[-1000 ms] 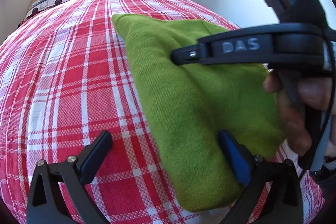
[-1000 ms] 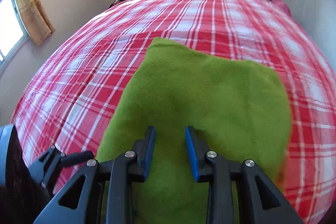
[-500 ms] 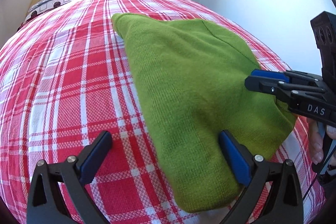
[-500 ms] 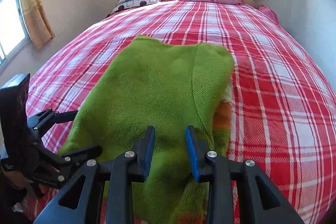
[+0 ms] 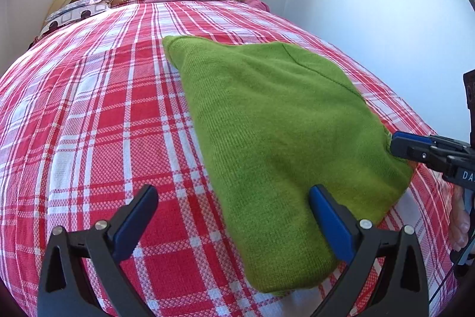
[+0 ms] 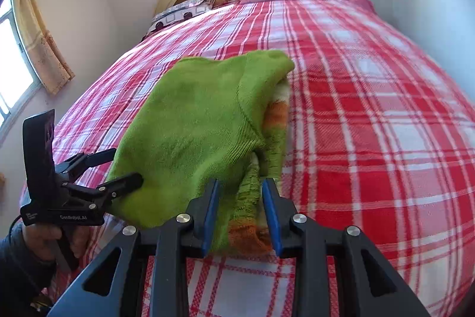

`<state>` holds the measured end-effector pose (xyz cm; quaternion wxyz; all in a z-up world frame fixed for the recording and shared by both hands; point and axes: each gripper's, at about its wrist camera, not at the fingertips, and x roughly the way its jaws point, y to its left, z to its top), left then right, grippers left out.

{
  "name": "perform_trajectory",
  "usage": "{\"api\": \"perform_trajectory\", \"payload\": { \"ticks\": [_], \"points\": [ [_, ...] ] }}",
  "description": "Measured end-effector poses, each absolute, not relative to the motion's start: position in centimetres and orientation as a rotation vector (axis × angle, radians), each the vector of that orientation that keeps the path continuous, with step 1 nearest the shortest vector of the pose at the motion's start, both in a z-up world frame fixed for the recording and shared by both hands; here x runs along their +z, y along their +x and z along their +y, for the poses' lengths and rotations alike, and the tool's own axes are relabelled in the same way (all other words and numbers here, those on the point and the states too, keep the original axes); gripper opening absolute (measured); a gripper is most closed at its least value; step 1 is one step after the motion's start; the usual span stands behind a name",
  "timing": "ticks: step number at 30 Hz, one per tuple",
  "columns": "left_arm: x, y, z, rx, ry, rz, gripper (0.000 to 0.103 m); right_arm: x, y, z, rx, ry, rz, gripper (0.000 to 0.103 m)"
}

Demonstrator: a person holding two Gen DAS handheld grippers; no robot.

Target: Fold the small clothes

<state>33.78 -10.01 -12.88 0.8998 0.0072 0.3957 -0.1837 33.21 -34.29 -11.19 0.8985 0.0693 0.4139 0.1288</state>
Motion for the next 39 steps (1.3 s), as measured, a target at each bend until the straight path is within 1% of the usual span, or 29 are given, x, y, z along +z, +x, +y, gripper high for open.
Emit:
{"api": "perform_trajectory", "payload": {
  "ticks": [1,2,4,8,9,14,17,18,19,20,21,22,25,26,27,28,29,30,31,34,36,38,39],
  "points": [
    [-12.9,33.8,-10.1,-0.381,0.017,0.823,0.103,-11.6,33.6,-34.2,0.275,0.148,0.875,0.011],
    [-13.0,33.8,-10.1,-0.381,0.018,0.827,0.103,-11.9,33.7,-34.1,0.256,0.14,0.875,0.004],
    [-13.0,33.8,-10.1,-0.38,0.017,0.828,0.103,-11.5,33.3,-34.2,0.25,0.153,0.864,0.004],
    [-12.6,33.4,-9.8,-0.371,0.006,0.802,0.103,-9.2,31.0,-35.4,0.217,0.173,0.773,0.003],
    [-12.7,33.4,-9.8,-0.375,0.003,0.802,0.103,-9.3,30.7,-35.8,0.2,0.18,0.774,0.003],
    [-13.1,33.7,-10.6,-0.388,0.043,0.836,0.103,-13.2,31.6,-36.5,0.16,0.168,0.9,0.003],
    [-13.2,33.6,-10.7,-0.386,0.051,0.837,0.103,-11.2,31.3,-35.3,0.163,0.093,0.882,0.005],
    [-13.2,33.6,-10.6,-0.385,0.048,0.835,0.103,-10.3,31.2,-34.9,0.172,0.078,0.852,0.009],
    [-13.2,33.6,-10.5,-0.385,0.045,0.835,0.103,-9.7,31.2,-34.8,0.169,0.067,0.831,0.021],
    [-13.2,33.6,-10.5,-0.384,0.044,0.836,0.103,-8.9,31.4,-34.4,0.166,0.052,0.801,0.031],
    [-13.3,33.7,-10.5,-0.384,0.044,0.837,0.103,-8.6,31.6,-34.1,0.173,0.048,0.783,0.048],
    [-13.3,33.6,-10.6,-0.384,0.046,0.838,0.103,-8.3,32.0,-33.9,0.177,0.052,0.771,0.05],
    [-13.2,33.4,-10.7,-0.382,0.054,0.832,0.103,-8.7,34.6,-33.6,0.165,0.062,0.78,0.05],
    [-13.2,33.4,-10.7,-0.381,0.055,0.831,0.103,-9.3,35.8,-33.5,0.17,0.07,0.81,0.05],
    [-13.2,33.4,-10.7,-0.382,0.053,0.83,0.103,-9.8,36.3,-33.4,0.179,0.089,0.832,0.041],
    [-13.1,33.4,-10.7,-0.382,0.051,0.829,0.103,-10.5,37.1,-33.5,0.189,0.114,0.863,0.024],
    [-13.1,33.4,-10.6,-0.381,0.05,0.828,0.103,-11.2,37.9,-33.7,0.192,0.133,0.898,0.021],
    [-13.0,33.3,-10.6,-0.378,0.048,0.824,0.103,-11.4,38.0,-33.9,0.194,0.15,0.898,0.017],
    [-12.9,33.3,-10.5,-0.374,0.045,0.818,0.103,-11.2,37.8,-34.1,0.198,0.158,0.883,0.015],
    [-12.2,33.2,-9.8,-0.377,0.003,0.816,0.103,-9.5,35.9,-34.1,0.177,0.122,0.807,0.015],
    [-12.3,33.3,-9.5,-0.382,-0.036,0.828,0.103,-10.3,36.3,-34.3,0.157,0.1,0.844,0.015],
    [-13.1,33.9,-10.1,-0.388,-0.029,0.872,0.103,-12.8,37.6,-34.9,0.145,0.117,0.908,0.017],
    [-13.4,34.2,-10.4,-0.386,-0.014,0.888,0.103,-13.2,37.8,-35.3,0.161,0.137,0.903,0.018]
  ]
}}
